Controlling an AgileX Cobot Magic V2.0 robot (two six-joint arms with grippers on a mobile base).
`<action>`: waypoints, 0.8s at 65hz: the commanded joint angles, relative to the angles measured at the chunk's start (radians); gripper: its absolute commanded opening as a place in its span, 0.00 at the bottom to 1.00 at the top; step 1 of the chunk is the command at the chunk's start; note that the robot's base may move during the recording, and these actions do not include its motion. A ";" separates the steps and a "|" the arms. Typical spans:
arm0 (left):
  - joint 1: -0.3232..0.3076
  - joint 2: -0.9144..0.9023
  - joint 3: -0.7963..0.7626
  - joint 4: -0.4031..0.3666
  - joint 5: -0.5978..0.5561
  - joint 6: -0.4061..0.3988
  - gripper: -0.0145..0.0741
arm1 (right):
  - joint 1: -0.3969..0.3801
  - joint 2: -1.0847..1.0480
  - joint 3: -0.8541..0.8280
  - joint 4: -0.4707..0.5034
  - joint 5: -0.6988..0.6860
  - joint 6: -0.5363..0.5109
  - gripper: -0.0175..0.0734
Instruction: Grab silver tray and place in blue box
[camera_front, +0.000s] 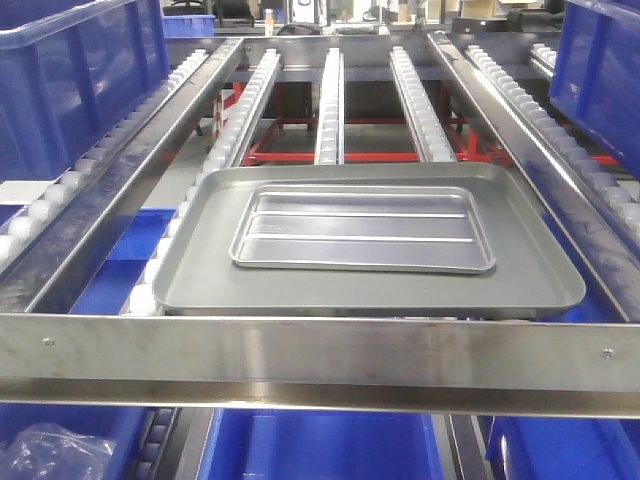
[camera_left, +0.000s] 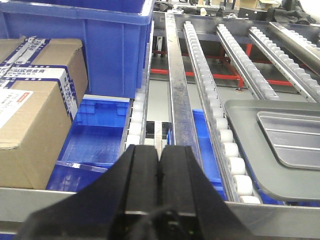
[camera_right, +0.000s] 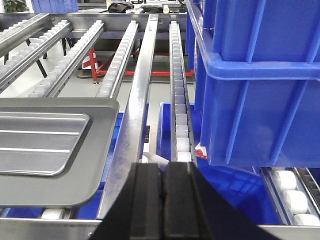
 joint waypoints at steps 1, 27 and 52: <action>0.002 -0.020 -0.001 -0.005 -0.093 0.002 0.05 | -0.004 -0.022 0.003 0.001 -0.088 -0.011 0.25; 0.002 -0.020 -0.001 -0.005 -0.093 0.002 0.05 | -0.004 -0.022 0.003 0.001 -0.088 -0.011 0.25; 0.002 -0.015 -0.029 -0.005 -0.227 0.002 0.05 | -0.004 -0.022 0.000 0.003 -0.210 -0.011 0.25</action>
